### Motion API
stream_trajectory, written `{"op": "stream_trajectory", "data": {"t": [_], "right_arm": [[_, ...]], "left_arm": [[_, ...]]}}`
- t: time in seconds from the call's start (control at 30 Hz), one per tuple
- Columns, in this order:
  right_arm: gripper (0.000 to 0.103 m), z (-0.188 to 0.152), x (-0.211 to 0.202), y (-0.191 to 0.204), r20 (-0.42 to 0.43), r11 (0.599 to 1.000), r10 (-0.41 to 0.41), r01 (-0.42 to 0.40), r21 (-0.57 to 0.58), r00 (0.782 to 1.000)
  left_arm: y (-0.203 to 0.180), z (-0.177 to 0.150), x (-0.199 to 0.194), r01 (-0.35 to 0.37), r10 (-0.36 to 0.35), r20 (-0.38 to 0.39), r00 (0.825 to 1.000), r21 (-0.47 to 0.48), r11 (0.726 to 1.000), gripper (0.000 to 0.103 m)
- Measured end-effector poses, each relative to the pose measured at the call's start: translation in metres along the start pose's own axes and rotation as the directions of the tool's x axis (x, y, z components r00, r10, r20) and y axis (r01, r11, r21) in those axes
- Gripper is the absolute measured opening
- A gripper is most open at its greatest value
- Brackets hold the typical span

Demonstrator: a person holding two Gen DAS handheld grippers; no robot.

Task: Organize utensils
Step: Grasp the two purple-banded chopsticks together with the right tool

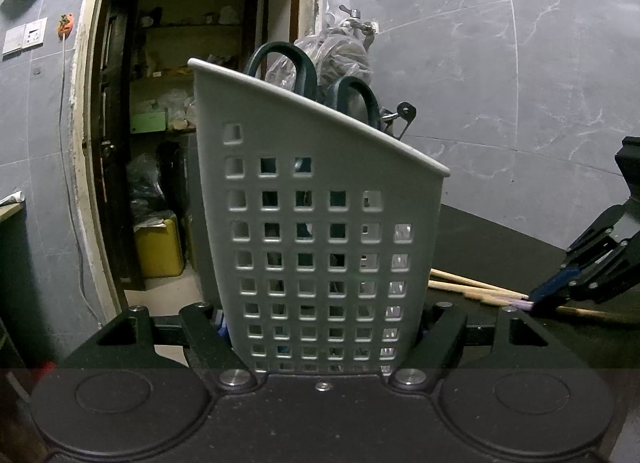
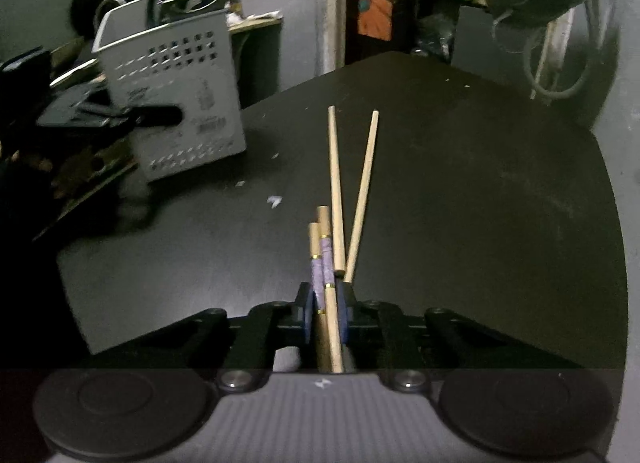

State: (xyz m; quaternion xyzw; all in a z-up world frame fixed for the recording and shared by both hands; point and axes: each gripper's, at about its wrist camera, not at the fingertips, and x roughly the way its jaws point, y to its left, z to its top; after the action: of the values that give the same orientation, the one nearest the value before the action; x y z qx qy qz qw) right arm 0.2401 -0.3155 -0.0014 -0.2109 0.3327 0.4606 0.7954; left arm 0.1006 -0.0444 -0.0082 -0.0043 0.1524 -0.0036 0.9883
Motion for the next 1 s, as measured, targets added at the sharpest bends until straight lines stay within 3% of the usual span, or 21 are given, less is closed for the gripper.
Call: {"op": "stream_trajectory", "data": {"t": [0.27,0.43,1.0], "right_arm": [[0.016,0.018,0.016,0.018,-0.014,0.992,-0.091,0.092,0.088,0.996],[0.019,0.021,0.020,0.015,-0.011,0.987,-0.089,0.090,0.130,0.996],[0.013,0.030,0.027,0.016,-0.011,0.973,-0.116,0.116,0.201,0.993]], "left_arm": [[0.001,-0.002,0.000,0.004,-0.004,-0.002,1.000,-0.002,1.000,0.077],[0.001,-0.002,0.000,0.004,-0.004,-0.002,1.000,-0.002,1.000,0.077],[0.001,-0.002,0.003,0.006,-0.006,-0.012,1.000,-0.003,1.000,0.077]]}}
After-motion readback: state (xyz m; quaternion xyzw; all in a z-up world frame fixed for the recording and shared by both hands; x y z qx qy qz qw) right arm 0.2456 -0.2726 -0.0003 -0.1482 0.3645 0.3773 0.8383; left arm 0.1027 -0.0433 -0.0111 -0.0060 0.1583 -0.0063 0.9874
